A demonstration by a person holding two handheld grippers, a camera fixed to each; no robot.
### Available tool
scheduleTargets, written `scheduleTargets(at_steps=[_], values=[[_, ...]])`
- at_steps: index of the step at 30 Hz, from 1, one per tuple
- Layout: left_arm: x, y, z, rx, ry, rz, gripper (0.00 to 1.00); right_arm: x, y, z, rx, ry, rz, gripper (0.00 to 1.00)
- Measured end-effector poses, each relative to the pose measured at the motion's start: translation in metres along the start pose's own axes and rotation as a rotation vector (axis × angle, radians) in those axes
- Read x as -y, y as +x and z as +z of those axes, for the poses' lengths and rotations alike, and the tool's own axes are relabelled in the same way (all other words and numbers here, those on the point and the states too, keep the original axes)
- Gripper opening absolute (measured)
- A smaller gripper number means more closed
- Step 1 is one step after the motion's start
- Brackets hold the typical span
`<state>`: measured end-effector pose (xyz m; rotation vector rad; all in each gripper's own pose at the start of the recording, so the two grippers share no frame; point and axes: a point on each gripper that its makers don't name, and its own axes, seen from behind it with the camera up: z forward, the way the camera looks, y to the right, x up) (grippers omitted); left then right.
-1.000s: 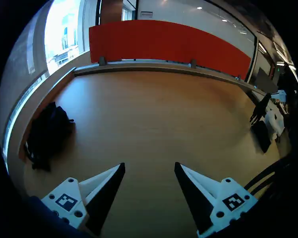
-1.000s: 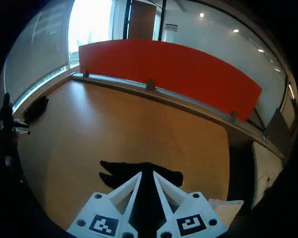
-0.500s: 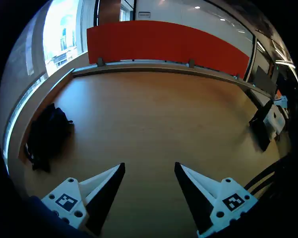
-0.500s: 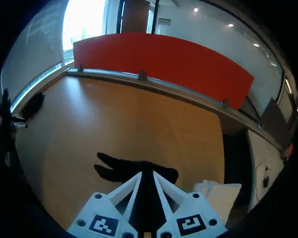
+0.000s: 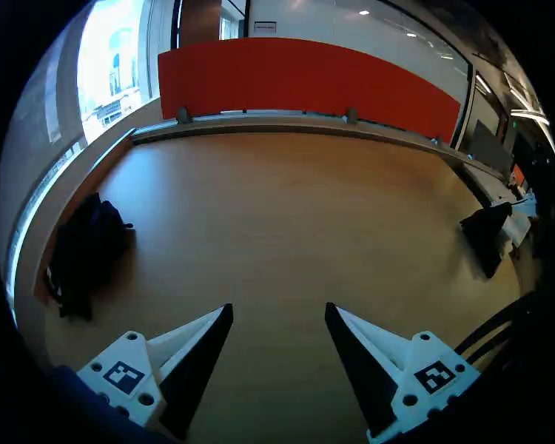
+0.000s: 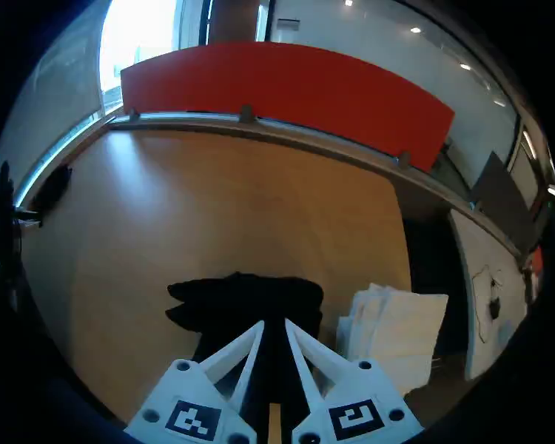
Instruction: Fold towel
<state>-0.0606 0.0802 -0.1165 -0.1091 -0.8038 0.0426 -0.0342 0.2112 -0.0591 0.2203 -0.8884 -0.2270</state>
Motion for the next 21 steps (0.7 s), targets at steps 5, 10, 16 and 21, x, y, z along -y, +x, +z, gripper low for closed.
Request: scheduleTargets(at_steps=[5, 10, 16, 21], values=[[0.001, -0.002, -0.001, 0.002, 0.001, -0.001, 0.92, -0.007, -0.023, 0.001, 0.036, -0.025, 0.024, 0.04], [0.003, -0.002, -0.002, 0.002, 0.004, 0.002, 0.92, -0.013, -0.047, 0.003, 0.078, -0.049, 0.054, 0.04], [0.004, -0.002, -0.003, 0.001, 0.006, 0.002, 0.92, -0.014, -0.075, 0.010, 0.127, -0.063, 0.082, 0.04], [0.005, -0.002, -0.003, 0.002, 0.009, 0.006, 0.92, -0.015, -0.095, 0.015, 0.164, -0.077, 0.093, 0.04]])
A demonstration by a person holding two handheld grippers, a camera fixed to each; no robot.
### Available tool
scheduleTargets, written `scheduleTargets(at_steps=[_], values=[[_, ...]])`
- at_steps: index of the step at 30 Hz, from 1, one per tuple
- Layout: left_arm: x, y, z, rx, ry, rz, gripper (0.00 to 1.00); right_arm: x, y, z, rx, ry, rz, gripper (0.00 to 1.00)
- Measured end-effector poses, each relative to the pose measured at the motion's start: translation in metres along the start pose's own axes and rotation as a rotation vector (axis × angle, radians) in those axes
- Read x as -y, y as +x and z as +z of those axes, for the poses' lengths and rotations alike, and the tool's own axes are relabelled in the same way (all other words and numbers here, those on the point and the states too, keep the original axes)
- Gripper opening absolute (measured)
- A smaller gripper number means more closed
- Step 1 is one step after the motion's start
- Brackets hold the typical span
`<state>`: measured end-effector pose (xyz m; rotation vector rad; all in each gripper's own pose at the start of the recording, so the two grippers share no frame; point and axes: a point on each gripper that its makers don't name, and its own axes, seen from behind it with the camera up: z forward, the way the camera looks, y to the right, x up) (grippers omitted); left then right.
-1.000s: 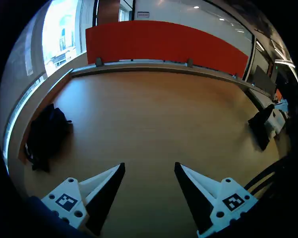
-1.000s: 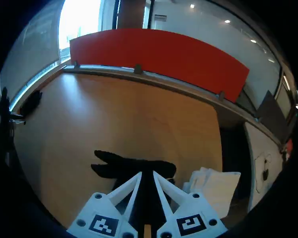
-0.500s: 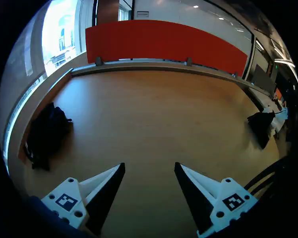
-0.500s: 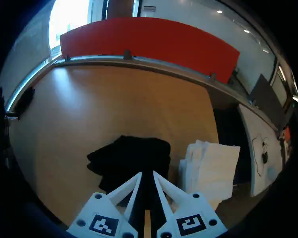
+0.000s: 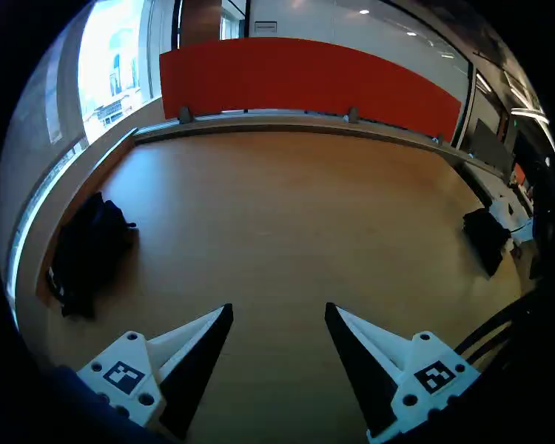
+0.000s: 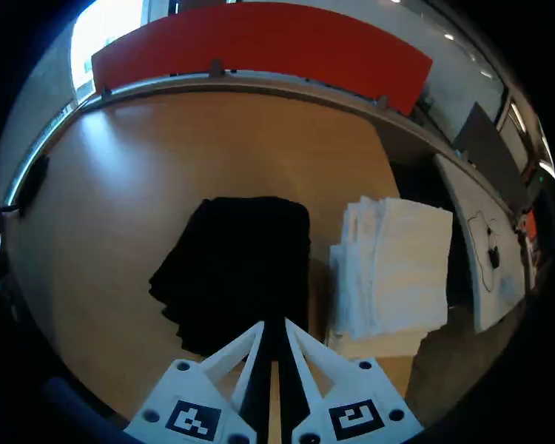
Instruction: Fold towel
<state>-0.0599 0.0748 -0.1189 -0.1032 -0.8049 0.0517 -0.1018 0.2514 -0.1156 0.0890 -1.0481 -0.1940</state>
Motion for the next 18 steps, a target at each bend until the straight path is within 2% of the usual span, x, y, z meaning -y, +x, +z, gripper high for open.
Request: scheduleTargets(at_steps=[6, 18], values=[[0.001, -0.001, 0.000, 0.002, 0.005, 0.002, 0.92, -0.002, -0.018, 0.012, 0.041, -0.011, 0.021, 0.04], [0.003, -0.001, -0.001, 0.002, 0.016, 0.008, 0.92, -0.007, -0.038, 0.037, 0.081, -0.044, 0.092, 0.04]])
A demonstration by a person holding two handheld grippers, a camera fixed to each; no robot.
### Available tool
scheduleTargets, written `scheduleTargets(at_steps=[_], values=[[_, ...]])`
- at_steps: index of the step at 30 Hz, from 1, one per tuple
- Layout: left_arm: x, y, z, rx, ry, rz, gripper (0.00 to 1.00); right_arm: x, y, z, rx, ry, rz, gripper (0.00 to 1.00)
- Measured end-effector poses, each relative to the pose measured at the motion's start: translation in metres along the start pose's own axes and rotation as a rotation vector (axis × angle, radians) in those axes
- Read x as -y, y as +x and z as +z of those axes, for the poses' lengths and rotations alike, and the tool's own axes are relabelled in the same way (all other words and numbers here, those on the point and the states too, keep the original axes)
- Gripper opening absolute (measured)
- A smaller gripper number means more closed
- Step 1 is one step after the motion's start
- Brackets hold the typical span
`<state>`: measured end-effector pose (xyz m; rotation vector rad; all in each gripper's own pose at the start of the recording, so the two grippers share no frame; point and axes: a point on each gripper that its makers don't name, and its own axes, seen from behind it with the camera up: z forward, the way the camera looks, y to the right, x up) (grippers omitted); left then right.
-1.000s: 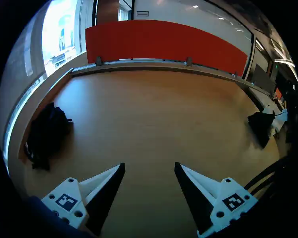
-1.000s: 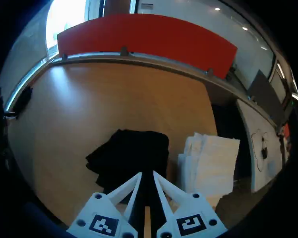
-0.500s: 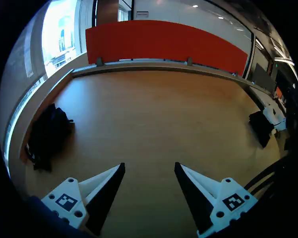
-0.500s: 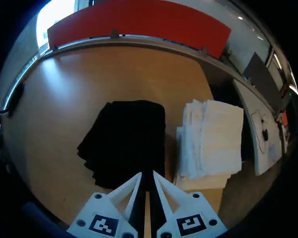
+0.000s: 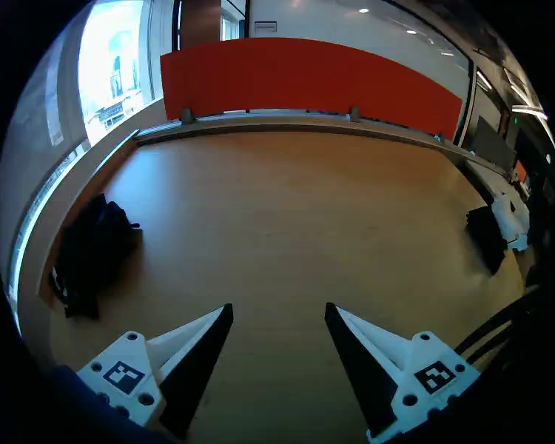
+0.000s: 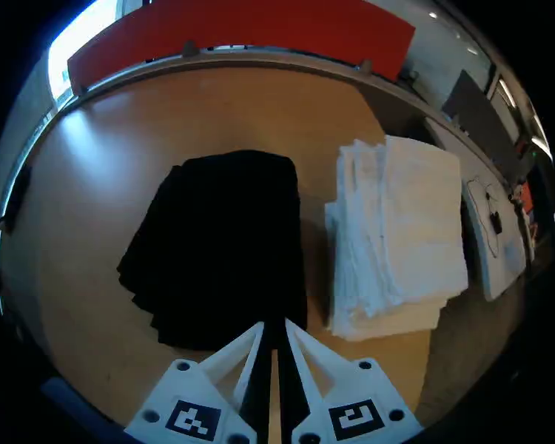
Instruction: Fold towel
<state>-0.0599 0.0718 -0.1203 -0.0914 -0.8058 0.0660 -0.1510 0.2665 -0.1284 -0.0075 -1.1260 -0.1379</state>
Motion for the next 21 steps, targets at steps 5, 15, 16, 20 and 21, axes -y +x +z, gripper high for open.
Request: scheduleTargets(at_steps=[5, 15, 16, 20, 21], values=[[-0.001, -0.001, 0.000, 0.001, 0.002, 0.000, 0.92, -0.001, -0.003, 0.008, 0.009, -0.015, 0.019, 0.04], [-0.001, -0.002, 0.000, 0.002, 0.006, -0.001, 0.92, -0.006, -0.007, 0.016, 0.013, -0.056, 0.032, 0.05], [-0.001, -0.002, 0.000, 0.002, 0.006, -0.001, 0.92, -0.006, -0.008, 0.016, 0.013, -0.057, 0.032, 0.05], [-0.002, -0.002, 0.001, 0.002, 0.006, 0.001, 0.92, -0.005, -0.009, 0.017, 0.009, -0.065, 0.034, 0.07], [-0.002, -0.002, 0.001, 0.001, 0.006, 0.002, 0.92, -0.005, -0.009, 0.017, 0.007, -0.066, 0.036, 0.07]])
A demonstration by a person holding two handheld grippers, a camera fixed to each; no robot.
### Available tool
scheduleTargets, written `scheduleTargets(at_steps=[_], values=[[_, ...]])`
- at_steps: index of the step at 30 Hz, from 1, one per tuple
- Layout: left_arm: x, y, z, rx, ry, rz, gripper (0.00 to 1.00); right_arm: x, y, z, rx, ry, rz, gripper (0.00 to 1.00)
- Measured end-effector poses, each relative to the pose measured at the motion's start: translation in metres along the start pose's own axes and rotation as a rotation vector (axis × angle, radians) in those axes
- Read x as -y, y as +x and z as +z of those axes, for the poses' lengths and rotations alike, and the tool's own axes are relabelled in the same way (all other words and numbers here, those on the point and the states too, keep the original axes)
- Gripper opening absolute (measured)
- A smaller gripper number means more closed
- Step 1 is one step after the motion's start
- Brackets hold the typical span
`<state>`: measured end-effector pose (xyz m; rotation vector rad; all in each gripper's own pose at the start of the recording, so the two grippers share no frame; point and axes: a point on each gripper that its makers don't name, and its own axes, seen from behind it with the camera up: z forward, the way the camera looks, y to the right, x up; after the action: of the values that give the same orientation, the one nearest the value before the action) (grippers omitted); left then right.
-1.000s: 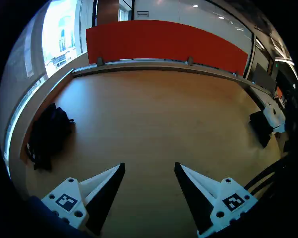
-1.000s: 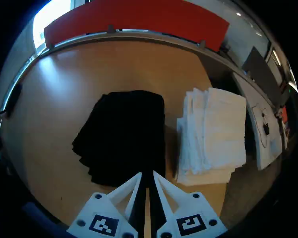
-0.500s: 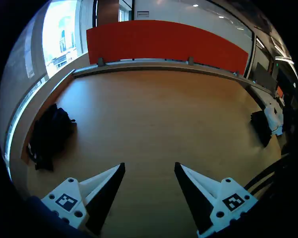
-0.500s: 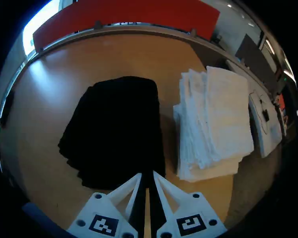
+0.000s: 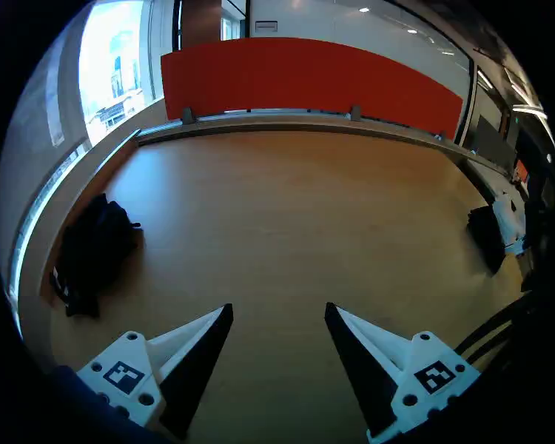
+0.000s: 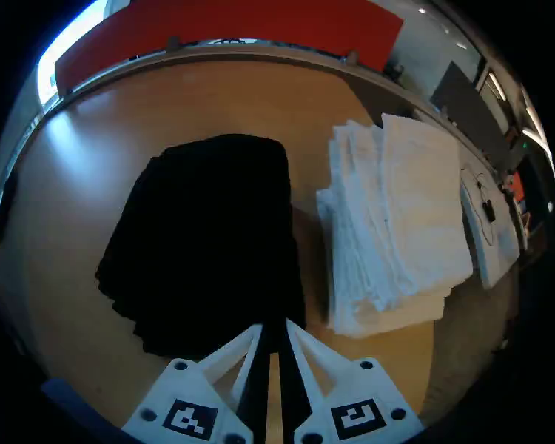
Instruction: Fold towel
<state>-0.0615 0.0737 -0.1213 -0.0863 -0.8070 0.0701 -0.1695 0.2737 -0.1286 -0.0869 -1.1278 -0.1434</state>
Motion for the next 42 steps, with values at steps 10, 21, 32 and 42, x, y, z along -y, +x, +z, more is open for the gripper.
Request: scheduleTargets(at_steps=[10, 21, 32, 42], values=[[0.000, 0.002, -0.001, -0.001, -0.003, -0.002, 0.92, -0.006, 0.002, -0.012, -0.048, -0.016, 0.044, 0.29], [-0.003, 0.005, 0.000, -0.005, -0.012, 0.002, 0.92, -0.003, 0.006, -0.032, -0.130, -0.005, 0.081, 0.83], [-0.003, 0.008, -0.002, -0.015, -0.019, 0.004, 0.92, 0.014, 0.018, -0.046, -0.182, 0.015, 0.070, 0.88], [0.002, 0.015, -0.004, -0.035, -0.017, -0.002, 0.92, 0.038, 0.053, -0.073, -0.308, 0.041, 0.089, 0.88]])
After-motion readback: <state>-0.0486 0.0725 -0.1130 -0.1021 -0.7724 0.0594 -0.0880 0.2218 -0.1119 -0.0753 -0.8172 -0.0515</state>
